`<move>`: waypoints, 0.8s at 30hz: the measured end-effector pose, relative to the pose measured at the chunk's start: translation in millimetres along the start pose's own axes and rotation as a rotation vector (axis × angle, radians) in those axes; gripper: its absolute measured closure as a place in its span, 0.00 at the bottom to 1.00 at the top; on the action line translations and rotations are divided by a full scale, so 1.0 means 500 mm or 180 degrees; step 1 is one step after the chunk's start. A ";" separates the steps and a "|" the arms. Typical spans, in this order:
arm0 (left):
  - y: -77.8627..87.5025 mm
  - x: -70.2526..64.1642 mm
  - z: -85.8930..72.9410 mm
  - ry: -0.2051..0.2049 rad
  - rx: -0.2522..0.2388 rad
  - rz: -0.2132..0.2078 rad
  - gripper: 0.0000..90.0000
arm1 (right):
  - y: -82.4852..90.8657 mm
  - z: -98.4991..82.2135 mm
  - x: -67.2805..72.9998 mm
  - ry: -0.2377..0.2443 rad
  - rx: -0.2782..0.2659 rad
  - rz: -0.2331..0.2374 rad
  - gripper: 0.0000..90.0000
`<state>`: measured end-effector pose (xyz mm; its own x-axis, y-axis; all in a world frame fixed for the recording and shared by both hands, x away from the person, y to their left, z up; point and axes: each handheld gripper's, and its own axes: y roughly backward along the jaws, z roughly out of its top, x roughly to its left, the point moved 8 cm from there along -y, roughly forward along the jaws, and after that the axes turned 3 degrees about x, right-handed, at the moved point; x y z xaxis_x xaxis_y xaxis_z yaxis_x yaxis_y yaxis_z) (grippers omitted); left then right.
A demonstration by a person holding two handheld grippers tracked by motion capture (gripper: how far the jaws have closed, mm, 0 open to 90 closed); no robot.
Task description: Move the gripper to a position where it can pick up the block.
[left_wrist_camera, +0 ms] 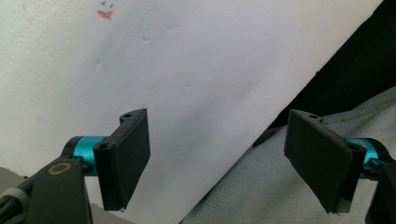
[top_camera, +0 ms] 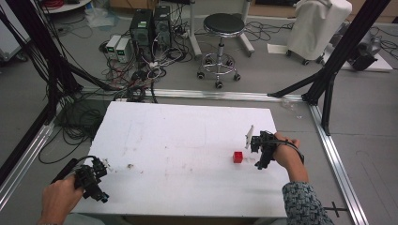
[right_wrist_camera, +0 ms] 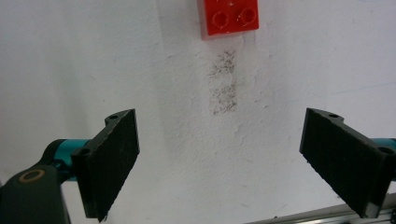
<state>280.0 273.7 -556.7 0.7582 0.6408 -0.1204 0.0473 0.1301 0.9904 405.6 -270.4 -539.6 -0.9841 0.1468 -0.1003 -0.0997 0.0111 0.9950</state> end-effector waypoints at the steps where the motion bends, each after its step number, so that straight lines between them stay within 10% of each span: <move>1: 0.000 0.000 0.000 0.0000 0.0000 0.0000 0.25 | -0.002 0.006 -0.001 -0.0015 -0.0006 0.0018 0.13; 24: 0.003 -0.001 -0.001 0.0007 -0.0026 0.0007 0.25 | -0.028 0.069 -0.022 0.0160 -0.0045 0.0042 0.12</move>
<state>279.5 274.0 -555.0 0.7569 0.6428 -0.1185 0.0403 0.1350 0.9900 423.0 -238.2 -552.3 -0.9914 0.0970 -0.0875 -0.0883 -0.0045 0.9961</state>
